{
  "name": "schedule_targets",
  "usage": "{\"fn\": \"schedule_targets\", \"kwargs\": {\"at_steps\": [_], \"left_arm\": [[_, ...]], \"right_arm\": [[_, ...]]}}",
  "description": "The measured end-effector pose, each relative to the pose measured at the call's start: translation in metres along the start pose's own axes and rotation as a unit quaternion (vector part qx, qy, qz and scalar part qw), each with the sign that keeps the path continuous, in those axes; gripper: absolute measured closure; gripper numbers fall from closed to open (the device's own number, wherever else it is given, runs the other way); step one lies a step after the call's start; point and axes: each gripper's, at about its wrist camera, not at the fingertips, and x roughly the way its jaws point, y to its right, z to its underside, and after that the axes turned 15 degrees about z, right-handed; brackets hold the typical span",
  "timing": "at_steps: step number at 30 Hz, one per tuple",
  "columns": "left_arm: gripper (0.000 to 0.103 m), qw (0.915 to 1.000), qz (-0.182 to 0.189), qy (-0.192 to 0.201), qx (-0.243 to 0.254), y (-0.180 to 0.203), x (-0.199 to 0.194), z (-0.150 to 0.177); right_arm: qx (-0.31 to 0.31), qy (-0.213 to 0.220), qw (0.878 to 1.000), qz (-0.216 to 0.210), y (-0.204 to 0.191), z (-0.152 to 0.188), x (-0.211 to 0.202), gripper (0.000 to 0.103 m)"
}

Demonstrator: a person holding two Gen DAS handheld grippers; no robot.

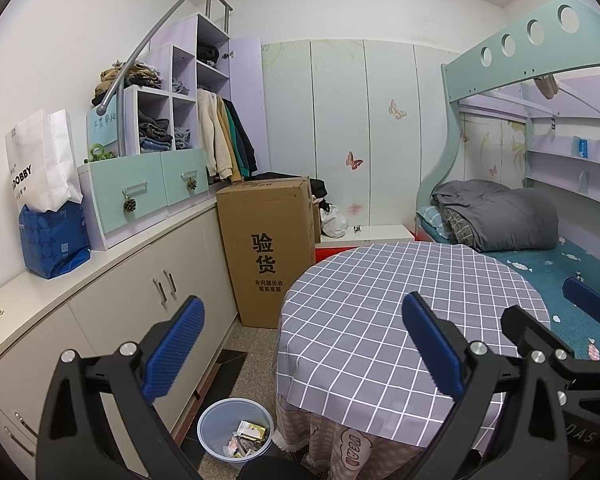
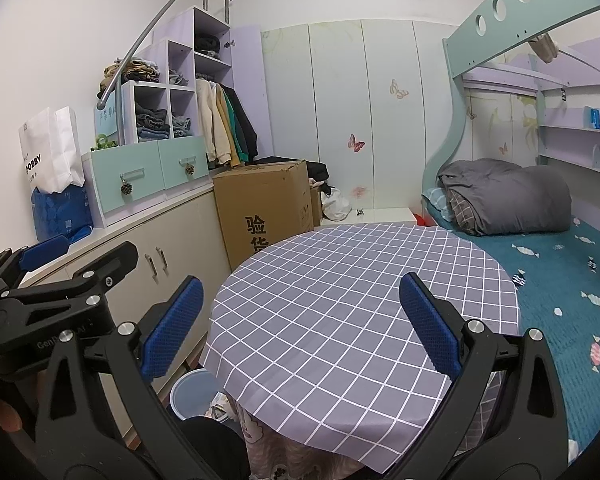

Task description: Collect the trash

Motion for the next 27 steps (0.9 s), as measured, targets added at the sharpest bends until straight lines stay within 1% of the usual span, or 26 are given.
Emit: {"fn": "schedule_targets", "kwargs": {"at_steps": [27], "left_arm": [[0.006,1.0000,-0.001,-0.003,0.002,-0.0056,-0.0017,0.0061]], "right_arm": [[0.002,-0.007,1.000,0.000,-0.0035,0.0080,0.0001,0.007]]}}
